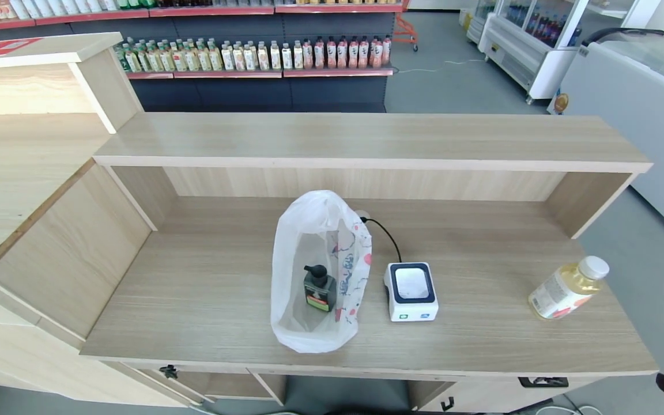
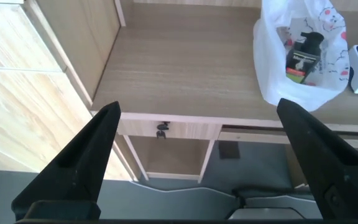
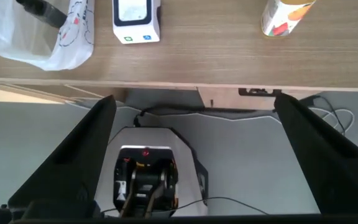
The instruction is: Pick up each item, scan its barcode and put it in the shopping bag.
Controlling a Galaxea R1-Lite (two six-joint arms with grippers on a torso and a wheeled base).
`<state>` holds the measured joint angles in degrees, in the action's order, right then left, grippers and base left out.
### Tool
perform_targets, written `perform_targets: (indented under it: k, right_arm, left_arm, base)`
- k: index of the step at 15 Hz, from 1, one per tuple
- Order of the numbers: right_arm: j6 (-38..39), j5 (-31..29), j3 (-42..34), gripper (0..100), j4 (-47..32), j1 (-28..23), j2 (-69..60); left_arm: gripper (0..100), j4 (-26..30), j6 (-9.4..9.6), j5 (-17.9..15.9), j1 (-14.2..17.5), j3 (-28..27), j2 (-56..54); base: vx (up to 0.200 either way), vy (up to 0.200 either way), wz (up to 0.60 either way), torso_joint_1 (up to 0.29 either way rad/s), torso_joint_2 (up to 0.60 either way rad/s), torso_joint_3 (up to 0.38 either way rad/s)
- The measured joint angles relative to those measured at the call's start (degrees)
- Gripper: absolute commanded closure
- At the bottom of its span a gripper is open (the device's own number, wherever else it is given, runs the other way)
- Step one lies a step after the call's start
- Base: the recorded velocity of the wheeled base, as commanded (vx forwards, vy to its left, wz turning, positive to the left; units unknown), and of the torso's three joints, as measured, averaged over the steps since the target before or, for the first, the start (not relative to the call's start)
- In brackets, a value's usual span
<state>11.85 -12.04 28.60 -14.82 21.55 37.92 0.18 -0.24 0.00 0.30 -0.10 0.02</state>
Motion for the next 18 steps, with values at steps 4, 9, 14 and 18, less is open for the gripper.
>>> perform_targets:
  k: [4,9,14,18]
  right_arm:
    - [0.0,0.17,0.0,0,0.05,0.02,0.07]
    - [0.02,-0.11,-0.11,0,0.11,-0.22,0.16]
    - [0.0,0.26,0.11,0,0.6,-4.66,2.47]
    - [0.24,0.26,0.23,0,5.25,-5.19,5.45]
  left_arm:
    - [0,0.0,0.11,0.0,0.0,0.0,0.0]
    - [0,0.02,0.29,-0.05,-0.06,0.0,0.0]
    - [0,0.0,0.29,-0.1,0.0,0.0,0.0]
    - [0,-0.02,0.13,-0.07,0.0,0.0,0.0]
  base:
    - [-0.05,-0.15,0.0,0.001,0.0,0.001]
    - [0.0,-0.2,0.0,0.006,0.0,-0.001]
    - [0.0,-0.2,0.0,0.005,0.0,0.0]
    - [0.0,0.0,0.0,0.0,0.0,0.0]
